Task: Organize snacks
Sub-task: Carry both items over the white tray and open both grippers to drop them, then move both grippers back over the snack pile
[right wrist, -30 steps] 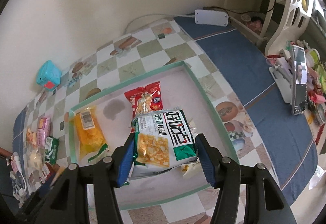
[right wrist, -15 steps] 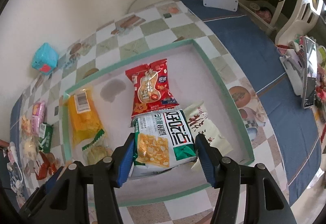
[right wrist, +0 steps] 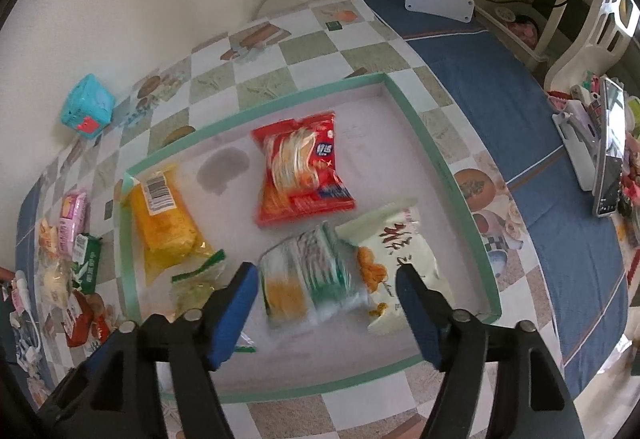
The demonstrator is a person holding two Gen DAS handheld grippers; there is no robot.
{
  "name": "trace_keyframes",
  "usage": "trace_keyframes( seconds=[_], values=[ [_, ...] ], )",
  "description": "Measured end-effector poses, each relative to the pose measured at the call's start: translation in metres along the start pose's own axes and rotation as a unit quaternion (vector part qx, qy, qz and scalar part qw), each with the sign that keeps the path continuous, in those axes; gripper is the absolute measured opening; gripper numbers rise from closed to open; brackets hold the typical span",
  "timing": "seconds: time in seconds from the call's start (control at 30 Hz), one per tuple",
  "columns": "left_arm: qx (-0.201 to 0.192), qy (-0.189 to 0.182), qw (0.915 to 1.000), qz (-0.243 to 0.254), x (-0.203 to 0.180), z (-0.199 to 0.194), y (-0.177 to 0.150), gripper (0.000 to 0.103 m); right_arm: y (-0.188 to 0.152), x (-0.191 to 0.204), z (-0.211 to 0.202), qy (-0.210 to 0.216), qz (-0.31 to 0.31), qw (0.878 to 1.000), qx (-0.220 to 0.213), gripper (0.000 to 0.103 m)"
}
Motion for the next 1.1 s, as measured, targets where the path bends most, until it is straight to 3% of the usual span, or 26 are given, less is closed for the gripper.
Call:
trace_keyframes(
  seconds=[0.27, 0.37, 0.67, 0.8, 0.97, 1.1],
  values=[
    [-0.013, 0.003, 0.9997, -0.021, 0.013, -0.007, 0.007, 0.084, 0.006, -0.003, -0.006, -0.002, 0.000, 1.000, -0.019, 0.089],
    [-0.019, 0.002, 0.9991, -0.037, 0.020, -0.010, 0.010, 0.084, 0.010, -0.004, -0.011, -0.008, 0.000, 0.999, -0.032, 0.103],
    [-0.038, -0.001, 0.9949, -0.093, 0.051, -0.020, 0.018, 0.086, 0.017, -0.002, -0.026, 0.000, 0.003, 0.998, -0.061, 0.103],
    [-0.049, 0.004, 0.9908, -0.126, 0.075, -0.025, 0.022, 0.096, 0.017, 0.000, -0.028, 0.005, 0.002, 0.998, -0.066, 0.103],
    [-0.069, 0.012, 0.9812, -0.180, 0.115, -0.034, 0.024, 0.096, 0.018, 0.005, -0.031, -0.002, -0.010, 0.997, -0.078, 0.103],
    [-0.085, 0.035, 0.9709, -0.221, 0.152, -0.042, 0.022, 0.100, 0.018, 0.016, -0.037, 0.023, -0.019, 0.996, -0.088, 0.103]
  ],
)
Point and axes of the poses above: each gripper's, at about its wrist camera, not at the fingertips, and z roughly the way its jaws point, x to its left, y to its top, the point moved 9 cm from there along z, roughly the way its jaws point, and after that the axes turned 4 degrees about x, right-handed, at the moved point
